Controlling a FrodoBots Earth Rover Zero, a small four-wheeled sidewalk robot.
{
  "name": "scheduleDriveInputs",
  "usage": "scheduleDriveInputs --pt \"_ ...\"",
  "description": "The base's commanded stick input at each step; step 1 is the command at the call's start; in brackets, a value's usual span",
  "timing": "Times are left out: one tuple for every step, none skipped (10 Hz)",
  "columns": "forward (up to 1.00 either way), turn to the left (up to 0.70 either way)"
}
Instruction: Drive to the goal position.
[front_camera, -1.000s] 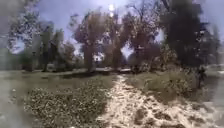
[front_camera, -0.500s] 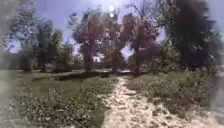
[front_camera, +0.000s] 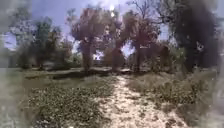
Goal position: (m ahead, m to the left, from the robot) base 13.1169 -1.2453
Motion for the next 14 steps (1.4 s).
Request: scheduleDriveInputs --pt "0.85 0.0" --pt "0.85 0.0" --pt "0.85 0.0" --pt "0.85 0.0" --pt "0.85 0.0" --pt "0.85 0.0" --pt "0.85 0.0" --pt "0.85 0.0" --pt "0.85 0.0" --pt "0.85 0.0" --pt "0.85 0.0" --pt "0.85 0.0" --pt "0.85 0.0" --pt "0.85 0.0"
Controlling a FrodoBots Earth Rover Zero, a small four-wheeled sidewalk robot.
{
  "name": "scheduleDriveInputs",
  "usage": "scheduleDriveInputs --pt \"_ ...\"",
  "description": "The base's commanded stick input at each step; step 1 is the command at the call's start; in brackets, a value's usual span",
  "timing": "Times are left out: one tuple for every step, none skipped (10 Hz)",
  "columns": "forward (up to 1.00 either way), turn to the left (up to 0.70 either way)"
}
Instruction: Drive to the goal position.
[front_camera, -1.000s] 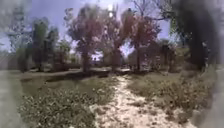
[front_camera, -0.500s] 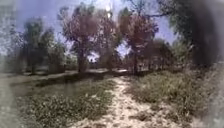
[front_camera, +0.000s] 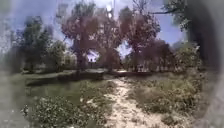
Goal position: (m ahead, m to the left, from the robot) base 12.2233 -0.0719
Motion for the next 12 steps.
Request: scheduleDriveInputs --pt "0.85 0.0" --pt "0.85 0.0" --pt "0.85 0.0" --pt "0.85 0.0" --pt "0.85 0.0" --pt "0.85 0.0" --pt "0.85 0.0" --pt "0.85 0.0" --pt "0.85 0.0" --pt "0.85 0.0" --pt "0.85 0.0" --pt "0.85 0.0"
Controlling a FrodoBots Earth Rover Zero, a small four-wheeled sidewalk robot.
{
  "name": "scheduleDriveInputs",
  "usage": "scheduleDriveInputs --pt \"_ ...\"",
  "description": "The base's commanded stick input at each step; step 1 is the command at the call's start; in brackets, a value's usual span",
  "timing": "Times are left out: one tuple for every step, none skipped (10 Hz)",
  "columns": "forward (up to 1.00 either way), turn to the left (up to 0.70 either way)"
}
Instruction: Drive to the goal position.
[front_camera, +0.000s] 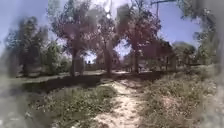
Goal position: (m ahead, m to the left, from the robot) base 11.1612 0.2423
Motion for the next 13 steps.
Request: scheduleDriveInputs --pt "0.85 0.0" --pt "0.85 0.0" --pt "0.85 0.0" --pt "0.85 0.0" --pt "0.85 0.0" --pt "0.85 0.0" --pt "0.85 0.0" --pt "0.85 0.0" --pt "0.85 0.0" --pt "0.85 0.0" --pt "0.85 0.0" --pt "0.85 0.0" --pt "0.85 0.0"
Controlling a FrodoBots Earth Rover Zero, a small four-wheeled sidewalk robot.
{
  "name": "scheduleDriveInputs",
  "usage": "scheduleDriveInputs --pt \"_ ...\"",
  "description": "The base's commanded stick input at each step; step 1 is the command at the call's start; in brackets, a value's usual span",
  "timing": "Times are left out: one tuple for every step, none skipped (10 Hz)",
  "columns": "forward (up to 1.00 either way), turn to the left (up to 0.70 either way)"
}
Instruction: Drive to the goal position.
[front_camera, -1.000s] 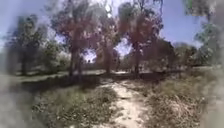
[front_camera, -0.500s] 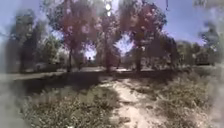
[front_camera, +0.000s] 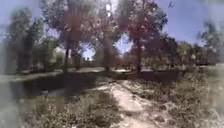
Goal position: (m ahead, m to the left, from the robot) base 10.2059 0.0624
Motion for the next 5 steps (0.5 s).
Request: scheduleDriveInputs --pt "0.85 -0.14" --pt "0.85 -0.3" --pt "0.85 -0.14" --pt "0.85 -0.09" --pt "0.85 -0.04"
